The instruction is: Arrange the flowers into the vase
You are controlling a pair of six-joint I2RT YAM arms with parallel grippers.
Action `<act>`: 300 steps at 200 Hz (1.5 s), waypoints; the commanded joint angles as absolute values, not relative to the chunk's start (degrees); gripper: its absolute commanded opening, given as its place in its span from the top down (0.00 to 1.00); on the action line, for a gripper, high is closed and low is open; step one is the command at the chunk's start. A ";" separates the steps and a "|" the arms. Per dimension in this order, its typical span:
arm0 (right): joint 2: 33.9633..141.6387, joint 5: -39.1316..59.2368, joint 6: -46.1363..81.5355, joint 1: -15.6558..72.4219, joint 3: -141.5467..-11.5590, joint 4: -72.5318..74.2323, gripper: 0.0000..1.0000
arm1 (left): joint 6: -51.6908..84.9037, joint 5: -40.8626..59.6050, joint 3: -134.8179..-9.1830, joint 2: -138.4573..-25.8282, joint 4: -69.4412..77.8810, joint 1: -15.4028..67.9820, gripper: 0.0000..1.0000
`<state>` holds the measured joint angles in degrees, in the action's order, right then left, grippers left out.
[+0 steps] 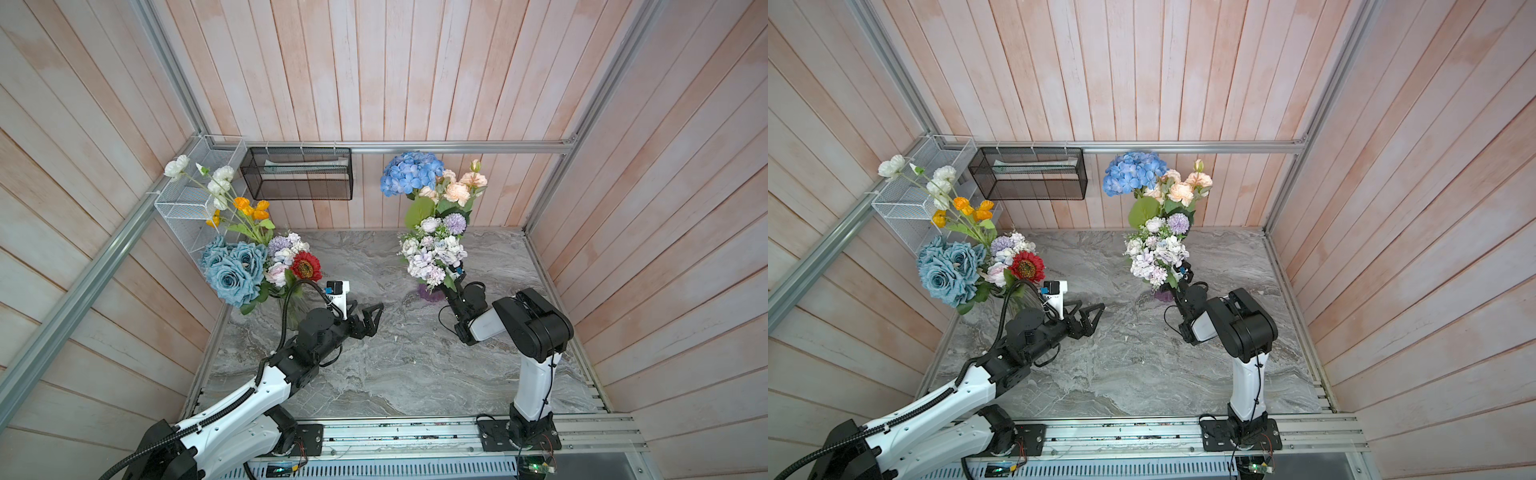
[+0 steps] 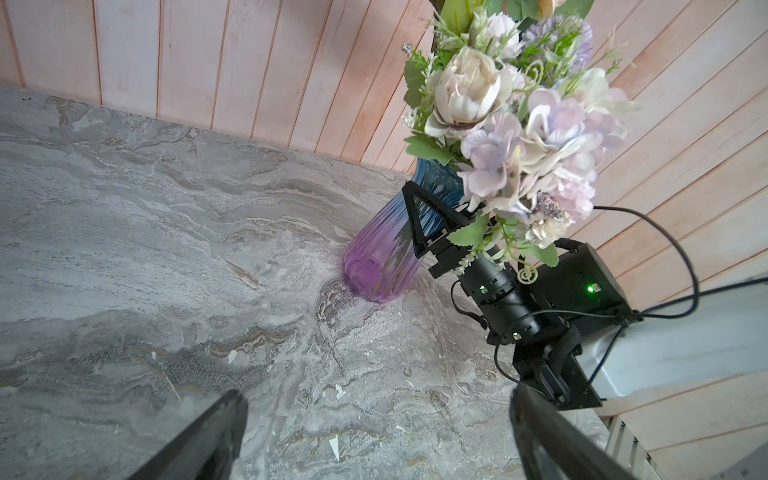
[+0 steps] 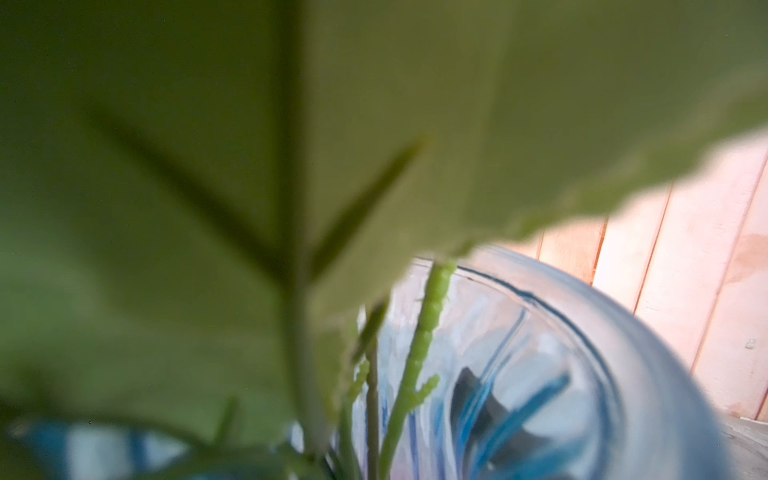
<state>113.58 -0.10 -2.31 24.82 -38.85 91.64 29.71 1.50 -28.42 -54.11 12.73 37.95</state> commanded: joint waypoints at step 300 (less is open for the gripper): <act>73.65 -5.80 9.76 25.84 -21.22 44.86 0.02 | 35.15 -34.09 -18.50 -40.44 -13.60 39.39 0.00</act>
<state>73.36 -4.16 9.47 26.00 -21.23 44.51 35.38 -30.89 -18.52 -42.83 -12.99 44.66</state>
